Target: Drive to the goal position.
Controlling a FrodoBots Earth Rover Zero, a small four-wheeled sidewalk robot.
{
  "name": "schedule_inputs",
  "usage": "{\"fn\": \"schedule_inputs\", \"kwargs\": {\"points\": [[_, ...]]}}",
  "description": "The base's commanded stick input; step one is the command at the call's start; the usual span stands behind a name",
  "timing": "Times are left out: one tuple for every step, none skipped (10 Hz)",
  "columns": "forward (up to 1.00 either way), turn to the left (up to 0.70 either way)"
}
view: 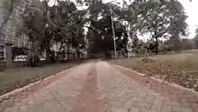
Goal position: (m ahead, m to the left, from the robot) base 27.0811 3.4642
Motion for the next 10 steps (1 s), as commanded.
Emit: {"fn": "schedule_inputs", "kwargs": {"points": [[0.70,0.00],[0.70,0.00],[0.70,0.00],[0.70,0.00],[0.70,0.00],[0.70,0.00],[0.70,0.00],[0.70,0.00],[0.70,0.00],[0.70,0.00]]}}
